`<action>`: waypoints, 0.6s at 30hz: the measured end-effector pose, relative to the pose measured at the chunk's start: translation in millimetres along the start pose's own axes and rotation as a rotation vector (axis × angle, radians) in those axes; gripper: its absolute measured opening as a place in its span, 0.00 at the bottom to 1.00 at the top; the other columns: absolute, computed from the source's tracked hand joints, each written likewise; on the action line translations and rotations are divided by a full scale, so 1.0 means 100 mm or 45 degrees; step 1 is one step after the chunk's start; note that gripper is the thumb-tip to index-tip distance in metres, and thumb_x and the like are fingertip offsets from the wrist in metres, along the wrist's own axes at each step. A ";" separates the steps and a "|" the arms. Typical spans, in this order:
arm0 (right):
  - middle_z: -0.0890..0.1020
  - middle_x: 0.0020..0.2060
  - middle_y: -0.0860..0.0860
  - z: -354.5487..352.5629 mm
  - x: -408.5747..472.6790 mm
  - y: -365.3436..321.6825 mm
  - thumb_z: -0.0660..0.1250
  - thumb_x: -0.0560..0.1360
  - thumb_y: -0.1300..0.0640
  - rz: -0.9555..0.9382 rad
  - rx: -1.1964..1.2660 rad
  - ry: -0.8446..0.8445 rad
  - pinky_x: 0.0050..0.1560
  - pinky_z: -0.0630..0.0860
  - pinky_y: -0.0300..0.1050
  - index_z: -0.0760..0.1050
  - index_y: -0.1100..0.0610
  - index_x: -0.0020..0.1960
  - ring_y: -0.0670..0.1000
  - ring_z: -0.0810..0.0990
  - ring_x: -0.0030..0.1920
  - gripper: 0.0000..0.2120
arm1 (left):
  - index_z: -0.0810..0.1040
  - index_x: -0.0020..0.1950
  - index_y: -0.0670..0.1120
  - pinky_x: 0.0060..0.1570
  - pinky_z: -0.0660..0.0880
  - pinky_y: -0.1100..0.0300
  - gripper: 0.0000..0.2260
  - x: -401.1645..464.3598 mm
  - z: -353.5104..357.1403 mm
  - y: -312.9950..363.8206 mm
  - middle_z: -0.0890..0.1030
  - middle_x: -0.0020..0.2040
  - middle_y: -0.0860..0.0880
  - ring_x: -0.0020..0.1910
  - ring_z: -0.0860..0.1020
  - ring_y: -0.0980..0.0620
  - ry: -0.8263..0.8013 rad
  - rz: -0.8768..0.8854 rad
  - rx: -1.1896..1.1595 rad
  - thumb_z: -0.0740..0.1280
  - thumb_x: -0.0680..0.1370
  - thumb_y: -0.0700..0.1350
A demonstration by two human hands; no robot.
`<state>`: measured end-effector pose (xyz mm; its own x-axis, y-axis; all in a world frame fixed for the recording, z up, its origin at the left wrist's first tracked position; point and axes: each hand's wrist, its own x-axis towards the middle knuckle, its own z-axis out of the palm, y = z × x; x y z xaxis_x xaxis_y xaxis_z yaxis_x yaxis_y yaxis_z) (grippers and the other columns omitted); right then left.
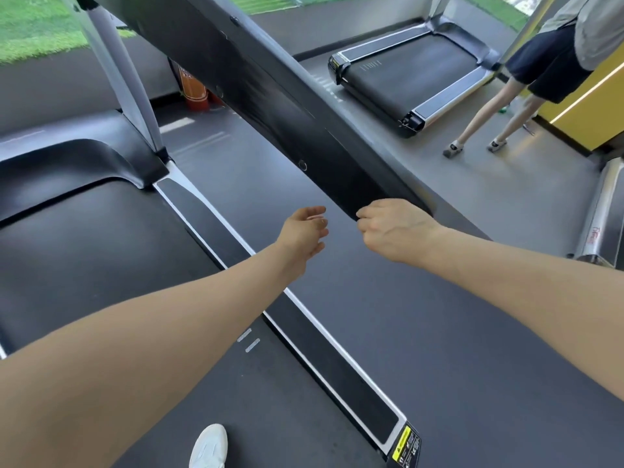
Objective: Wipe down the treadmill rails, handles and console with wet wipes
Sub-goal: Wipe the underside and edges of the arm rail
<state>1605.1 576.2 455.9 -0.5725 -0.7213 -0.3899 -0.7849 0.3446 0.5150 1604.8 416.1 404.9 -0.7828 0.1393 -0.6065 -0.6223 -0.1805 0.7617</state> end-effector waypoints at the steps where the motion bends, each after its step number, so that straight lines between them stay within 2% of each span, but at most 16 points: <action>1: 0.65 0.18 0.48 0.02 -0.06 -0.02 0.61 0.49 0.70 0.002 0.001 -0.008 0.28 0.72 0.37 0.68 0.55 0.18 0.52 0.72 0.25 0.10 | 0.75 0.62 0.49 0.47 0.75 0.63 0.12 -0.03 0.04 -0.02 0.75 0.53 0.52 0.49 0.76 0.56 0.004 0.002 0.008 0.61 0.81 0.40; 3: 0.63 0.19 0.47 0.04 -0.17 -0.05 0.64 0.50 0.69 0.028 -0.062 -0.075 0.29 0.73 0.36 0.68 0.53 0.19 0.50 0.72 0.25 0.12 | 0.75 0.63 0.49 0.47 0.75 0.63 0.12 -0.11 0.12 -0.07 0.75 0.51 0.52 0.49 0.75 0.56 0.013 0.006 0.025 0.61 0.81 0.40; 6: 0.74 0.23 0.46 -0.04 -0.34 -0.10 0.70 0.54 0.66 0.030 -0.085 -0.221 0.36 0.76 0.39 0.72 0.52 0.23 0.49 0.75 0.31 0.11 | 0.75 0.63 0.48 0.51 0.75 0.60 0.12 -0.21 0.22 -0.14 0.75 0.49 0.53 0.50 0.75 0.55 0.015 0.017 0.061 0.61 0.81 0.40; 8: 0.79 0.35 0.48 -0.11 -0.42 -0.16 0.65 0.64 0.68 -0.007 -0.025 -0.328 0.50 0.75 0.43 0.76 0.54 0.35 0.52 0.77 0.43 0.09 | 0.75 0.62 0.48 0.52 0.75 0.60 0.11 -0.27 0.26 -0.17 0.75 0.48 0.54 0.49 0.75 0.55 0.025 0.026 0.064 0.60 0.81 0.40; 9: 0.79 0.41 0.50 -0.09 -0.45 -0.18 0.61 0.69 0.70 0.023 0.017 -0.321 0.55 0.73 0.44 0.76 0.55 0.42 0.53 0.75 0.49 0.12 | 0.75 0.62 0.48 0.52 0.75 0.60 0.11 -0.30 0.28 -0.19 0.75 0.47 0.54 0.49 0.75 0.56 0.033 0.027 0.065 0.60 0.81 0.39; 10: 0.79 0.45 0.50 -0.10 -0.49 -0.19 0.58 0.71 0.71 0.085 0.073 -0.352 0.56 0.72 0.45 0.76 0.55 0.45 0.54 0.74 0.51 0.13 | 0.75 0.61 0.48 0.52 0.75 0.60 0.11 -0.33 0.30 -0.20 0.75 0.47 0.54 0.49 0.75 0.55 0.040 0.028 0.067 0.60 0.81 0.39; 12: 0.77 0.42 0.50 -0.16 -0.57 -0.25 0.60 0.69 0.72 0.220 0.172 -0.410 0.52 0.73 0.45 0.74 0.54 0.44 0.53 0.74 0.51 0.14 | 0.75 0.61 0.49 0.51 0.75 0.61 0.11 -0.37 0.32 -0.22 0.75 0.47 0.54 0.51 0.76 0.55 0.053 0.031 0.074 0.61 0.81 0.40; 13: 0.76 0.39 0.49 -0.14 -0.58 -0.27 0.63 0.66 0.72 0.256 0.176 -0.352 0.47 0.75 0.44 0.73 0.54 0.40 0.53 0.75 0.48 0.13 | 0.75 0.61 0.49 0.50 0.75 0.61 0.11 -0.39 0.32 -0.24 0.75 0.47 0.54 0.51 0.76 0.55 0.062 0.034 0.079 0.61 0.81 0.40; 16: 0.74 0.26 0.47 -0.07 -0.56 -0.27 0.69 0.53 0.73 0.321 0.134 0.111 0.28 0.69 0.37 0.73 0.55 0.26 0.52 0.77 0.35 0.14 | 0.75 0.60 0.49 0.49 0.75 0.61 0.10 -0.43 0.32 -0.27 0.75 0.47 0.53 0.49 0.76 0.55 0.080 0.049 0.082 0.61 0.80 0.40; 18: 0.72 0.24 0.46 -0.02 -0.50 -0.23 0.66 0.55 0.73 0.384 0.041 0.263 0.26 0.65 0.36 0.72 0.55 0.23 0.50 0.76 0.33 0.14 | 0.75 0.60 0.49 0.50 0.75 0.61 0.11 -0.44 0.32 -0.28 0.75 0.47 0.53 0.49 0.76 0.55 0.101 0.057 0.088 0.61 0.80 0.40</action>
<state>1652.2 603.1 465.5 -0.7219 -0.6894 -0.0600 -0.5970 0.5765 0.5579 1656.4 446.5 417.5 -0.8088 0.0548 -0.5856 -0.5876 -0.1165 0.8007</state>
